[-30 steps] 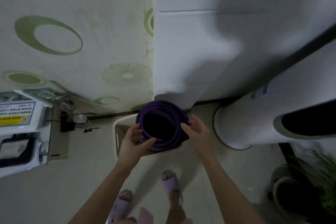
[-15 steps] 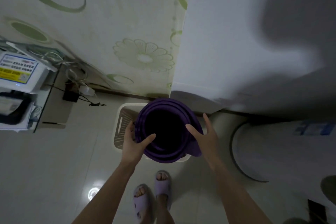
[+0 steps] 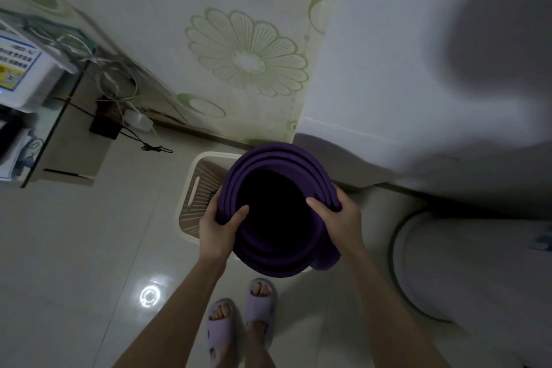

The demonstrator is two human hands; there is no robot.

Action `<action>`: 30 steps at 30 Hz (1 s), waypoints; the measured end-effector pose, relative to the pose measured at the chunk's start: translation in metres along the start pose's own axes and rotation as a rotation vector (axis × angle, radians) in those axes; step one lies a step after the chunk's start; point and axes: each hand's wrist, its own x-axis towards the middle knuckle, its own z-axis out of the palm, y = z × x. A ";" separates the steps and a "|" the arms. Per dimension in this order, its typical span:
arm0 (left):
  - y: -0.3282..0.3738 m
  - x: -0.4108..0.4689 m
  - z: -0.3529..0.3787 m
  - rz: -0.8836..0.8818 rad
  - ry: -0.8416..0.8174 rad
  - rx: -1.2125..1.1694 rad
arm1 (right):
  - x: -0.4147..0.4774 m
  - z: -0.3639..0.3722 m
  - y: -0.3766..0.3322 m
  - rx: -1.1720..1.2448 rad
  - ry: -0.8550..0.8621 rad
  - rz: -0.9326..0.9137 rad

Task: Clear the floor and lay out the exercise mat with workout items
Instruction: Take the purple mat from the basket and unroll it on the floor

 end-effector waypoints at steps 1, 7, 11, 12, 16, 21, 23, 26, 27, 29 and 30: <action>-0.001 0.001 -0.001 0.005 0.003 0.004 | 0.000 0.002 0.001 -0.012 0.022 0.002; 0.002 -0.005 -0.006 0.019 -0.004 0.045 | -0.008 0.005 -0.002 -0.042 0.098 -0.001; 0.012 -0.023 -0.017 0.046 -0.028 0.040 | -0.028 0.000 -0.017 -0.062 0.102 -0.037; 0.016 -0.030 -0.020 0.057 -0.033 0.033 | -0.035 -0.002 -0.023 -0.069 0.101 -0.050; 0.040 -0.059 -0.037 0.109 -0.049 0.006 | -0.065 -0.009 -0.050 -0.077 0.095 -0.082; 0.072 -0.105 -0.070 0.191 -0.054 -0.044 | -0.116 -0.017 -0.095 -0.073 0.141 -0.199; 0.084 -0.124 -0.084 0.227 -0.056 -0.060 | -0.140 -0.018 -0.115 -0.089 0.155 -0.240; 0.096 -0.159 -0.113 0.275 -0.053 -0.113 | -0.185 -0.016 -0.140 -0.080 0.177 -0.302; 0.099 -0.170 -0.122 0.291 -0.041 -0.128 | -0.200 -0.016 -0.149 -0.070 0.183 -0.323; 0.107 -0.195 -0.144 0.343 -0.019 -0.158 | -0.233 -0.013 -0.166 -0.043 0.182 -0.372; 0.109 -0.204 -0.152 0.367 -0.009 -0.168 | -0.245 -0.011 -0.172 -0.027 0.179 -0.390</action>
